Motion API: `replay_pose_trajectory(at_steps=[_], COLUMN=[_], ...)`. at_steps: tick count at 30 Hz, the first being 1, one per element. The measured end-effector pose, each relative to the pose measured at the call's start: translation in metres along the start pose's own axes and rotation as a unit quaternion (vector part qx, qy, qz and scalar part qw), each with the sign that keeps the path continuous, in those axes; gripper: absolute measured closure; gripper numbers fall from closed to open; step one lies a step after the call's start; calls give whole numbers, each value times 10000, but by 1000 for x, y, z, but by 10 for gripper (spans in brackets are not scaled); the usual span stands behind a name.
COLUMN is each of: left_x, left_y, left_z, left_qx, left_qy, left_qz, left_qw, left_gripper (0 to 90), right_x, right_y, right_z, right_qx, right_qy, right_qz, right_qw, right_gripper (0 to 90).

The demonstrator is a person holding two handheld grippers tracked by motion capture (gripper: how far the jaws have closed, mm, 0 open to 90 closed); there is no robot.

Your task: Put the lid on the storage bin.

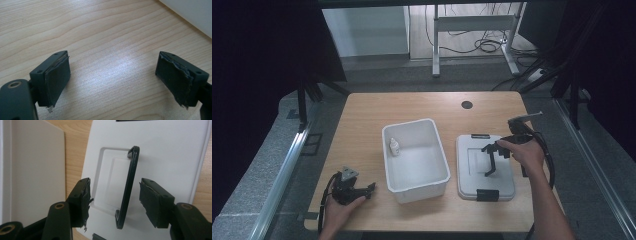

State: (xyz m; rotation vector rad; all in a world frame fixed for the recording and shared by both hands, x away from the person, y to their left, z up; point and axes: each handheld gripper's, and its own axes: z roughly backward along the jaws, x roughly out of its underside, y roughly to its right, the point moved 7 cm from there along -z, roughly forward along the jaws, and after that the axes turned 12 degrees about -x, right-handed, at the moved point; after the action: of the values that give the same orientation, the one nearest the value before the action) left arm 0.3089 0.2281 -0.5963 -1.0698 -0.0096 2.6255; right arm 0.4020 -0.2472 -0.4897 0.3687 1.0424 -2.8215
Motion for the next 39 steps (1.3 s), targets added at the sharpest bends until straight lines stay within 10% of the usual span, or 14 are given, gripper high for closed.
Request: replay_pose_trajectory(at_steps=[39], left_x=[0], left_y=[0], left_z=[0], left_qx=[6], left_qy=[4], left_qz=[-4], left_qw=[10000], left_gripper=[124], right_x=[7], right_y=[18], right_z=[-27], right_qx=[207], right_qy=[-628], right_qz=[-727], right_qw=[9952], right_gripper=[801])
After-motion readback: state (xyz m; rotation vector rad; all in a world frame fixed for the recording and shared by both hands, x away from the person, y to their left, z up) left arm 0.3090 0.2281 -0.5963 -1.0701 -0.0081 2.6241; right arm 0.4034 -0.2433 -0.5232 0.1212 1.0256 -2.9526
